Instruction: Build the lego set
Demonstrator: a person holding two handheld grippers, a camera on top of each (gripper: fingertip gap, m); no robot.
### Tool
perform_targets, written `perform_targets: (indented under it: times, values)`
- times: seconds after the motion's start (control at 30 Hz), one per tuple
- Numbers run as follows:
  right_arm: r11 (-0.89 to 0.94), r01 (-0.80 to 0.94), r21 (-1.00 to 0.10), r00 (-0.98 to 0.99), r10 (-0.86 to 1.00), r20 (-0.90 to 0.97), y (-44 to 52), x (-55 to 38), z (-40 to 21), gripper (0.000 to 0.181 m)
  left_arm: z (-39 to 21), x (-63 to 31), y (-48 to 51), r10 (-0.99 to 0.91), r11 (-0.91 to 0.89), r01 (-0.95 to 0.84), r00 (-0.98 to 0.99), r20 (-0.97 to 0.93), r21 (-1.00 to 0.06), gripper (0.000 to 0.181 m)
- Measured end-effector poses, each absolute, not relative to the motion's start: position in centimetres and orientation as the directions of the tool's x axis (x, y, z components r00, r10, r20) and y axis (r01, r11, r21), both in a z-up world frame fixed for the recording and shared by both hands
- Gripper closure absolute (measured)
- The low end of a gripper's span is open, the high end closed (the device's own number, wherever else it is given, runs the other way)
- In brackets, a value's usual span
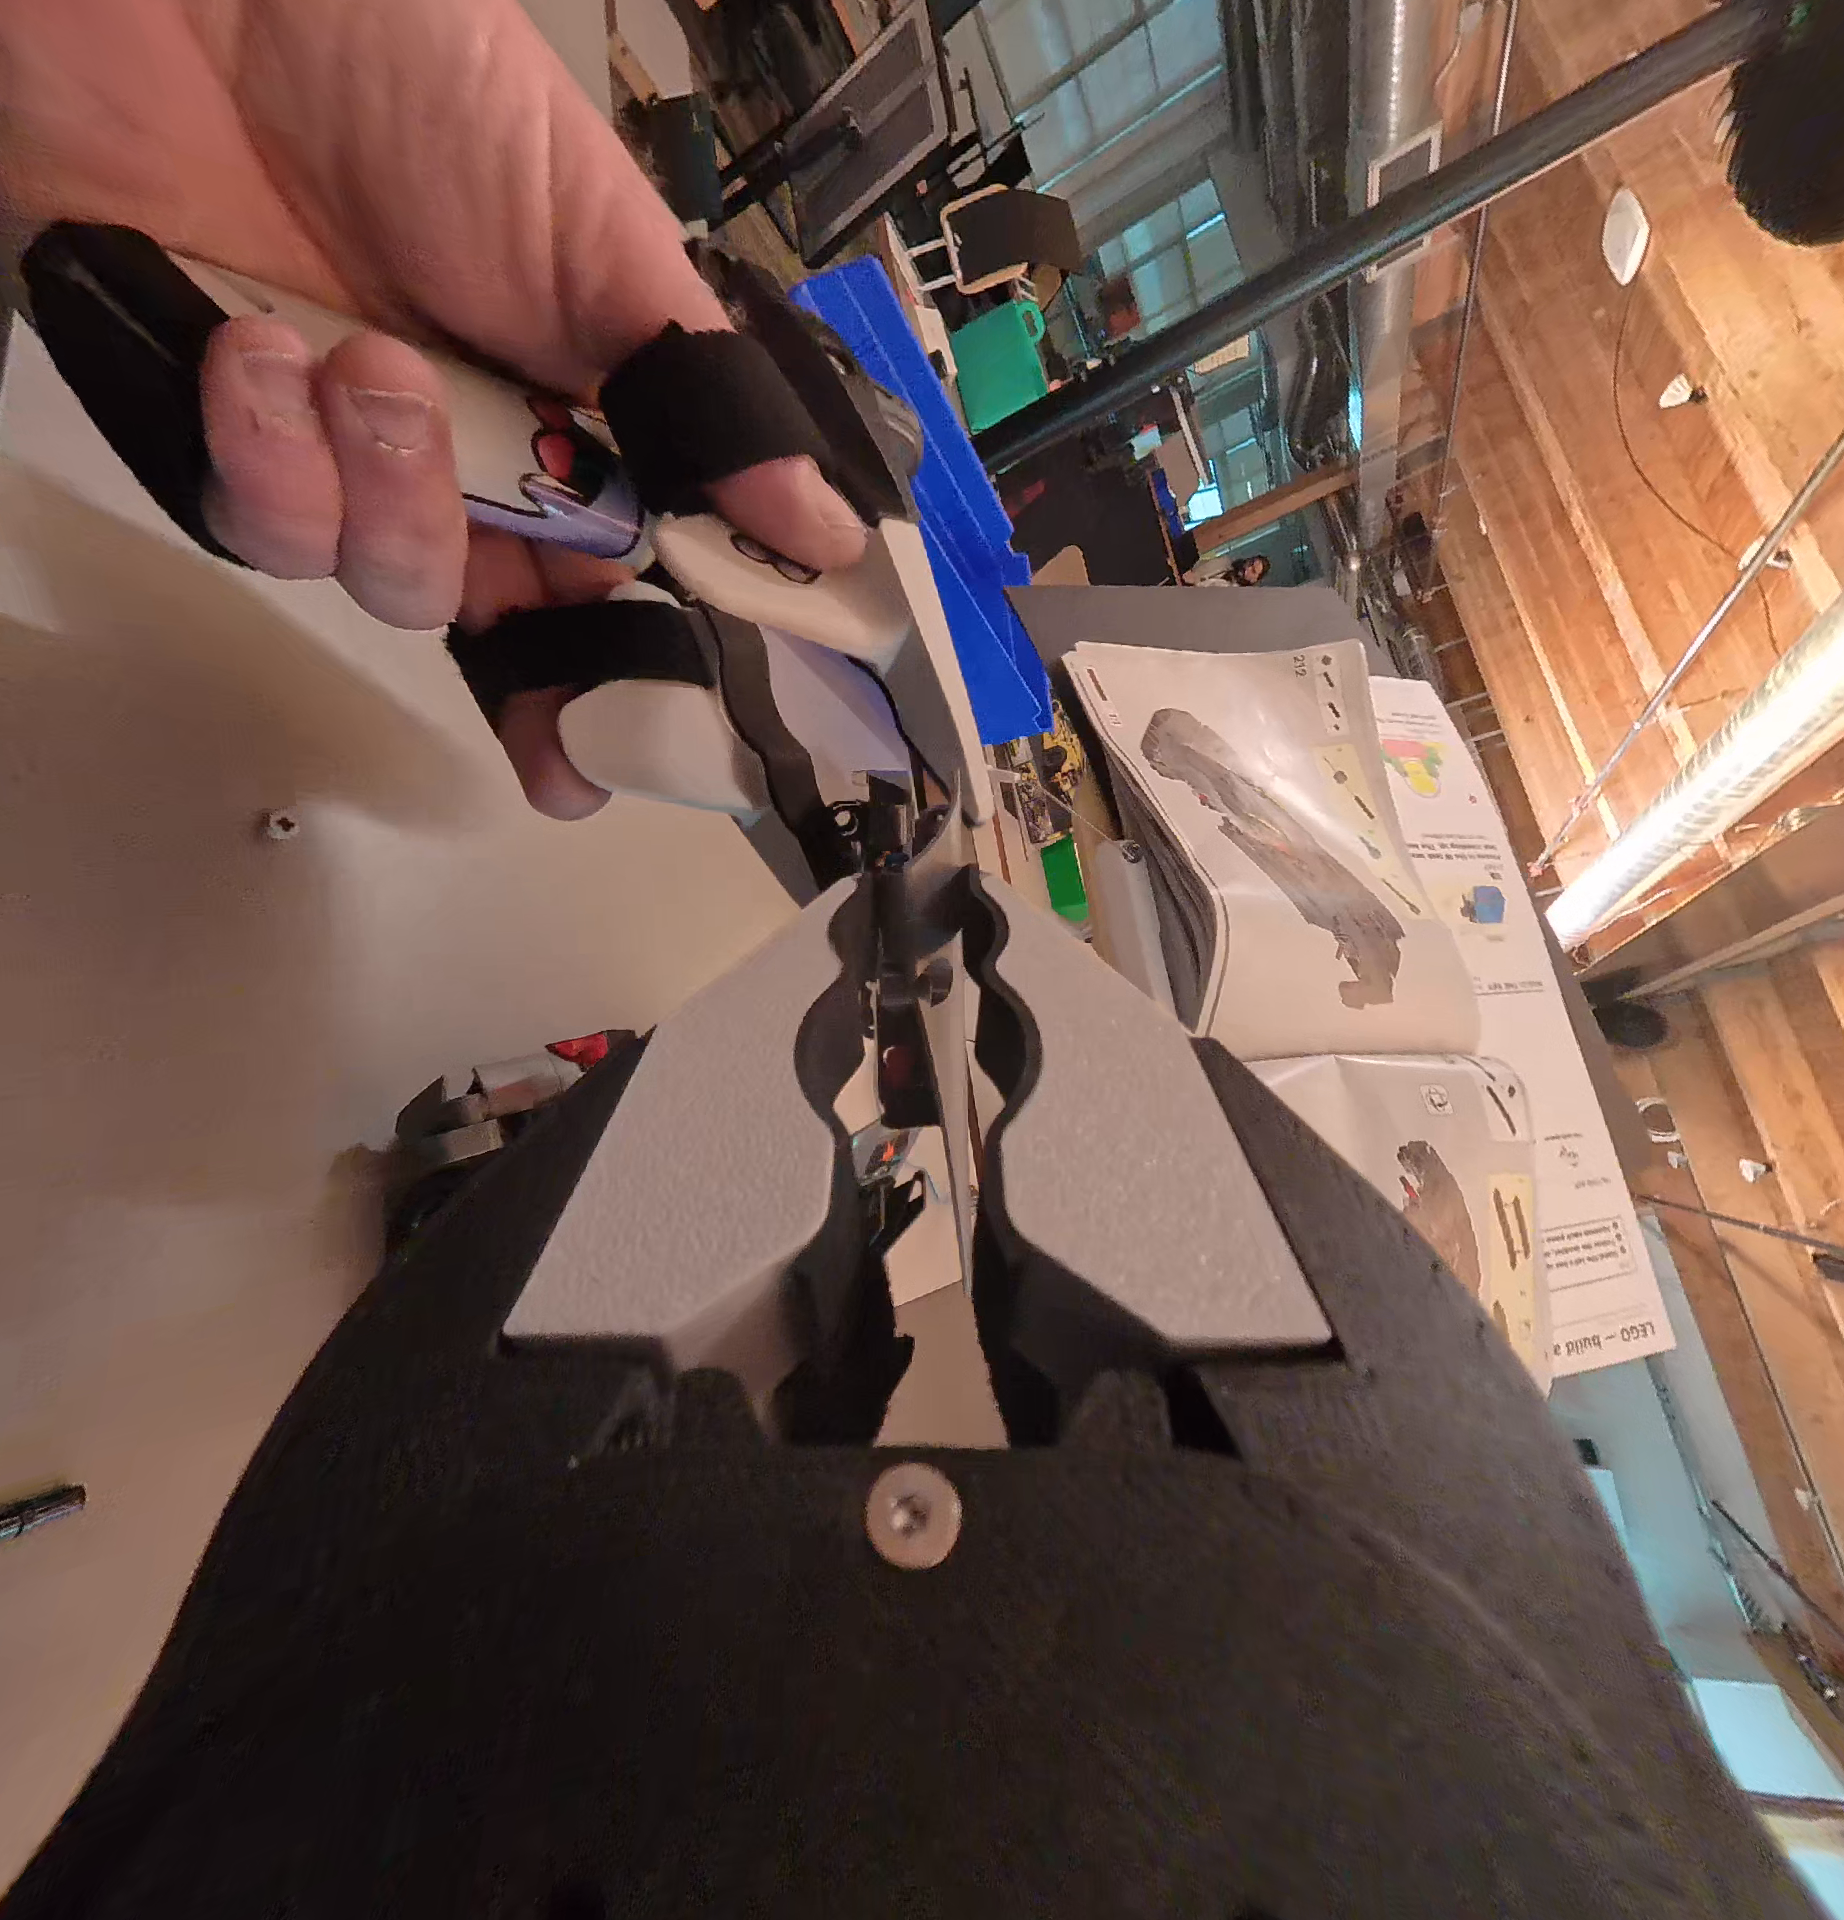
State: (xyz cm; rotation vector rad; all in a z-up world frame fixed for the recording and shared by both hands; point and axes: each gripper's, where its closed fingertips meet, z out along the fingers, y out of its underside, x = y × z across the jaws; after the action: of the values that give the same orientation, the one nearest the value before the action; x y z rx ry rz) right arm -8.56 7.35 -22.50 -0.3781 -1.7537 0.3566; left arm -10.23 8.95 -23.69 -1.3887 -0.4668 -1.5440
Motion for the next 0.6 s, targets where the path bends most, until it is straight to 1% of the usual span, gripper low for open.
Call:
perform_targets:
  times: [0.1,0.33,0.5,0.6]
  values:
    - [0.908,0.057,-0.416,-0.210,0.418,0.884,7.2,-8.6,-23.0,0.168,-24.2,-9.9,9.5,-0.387,-0.458,0.835,0.123,0.914,-0.306,0.144]
    - [0.906,0.071,-0.416,-0.243,0.421,0.874,7.4,-9.0,-24.3,0.168,-25.2,-10.6,10.0,-0.409,-0.454,0.850,0.067,0.910,-0.266,0.151]
    - [0.884,0.102,-0.455,-0.263,0.465,0.845,7.9,-9.3,-25.1,0.164,-25.6,-11.4,10.3,-0.412,-0.440,0.847,0.104,0.905,-0.298,0.153]
    - [0.844,0.119,-0.523,-0.290,0.533,0.794,8.2,-9.2,-25.2,0.153,-25.8,-11.9,10.5,-0.413,-0.448,0.837,0.120,0.903,-0.316,0.157]
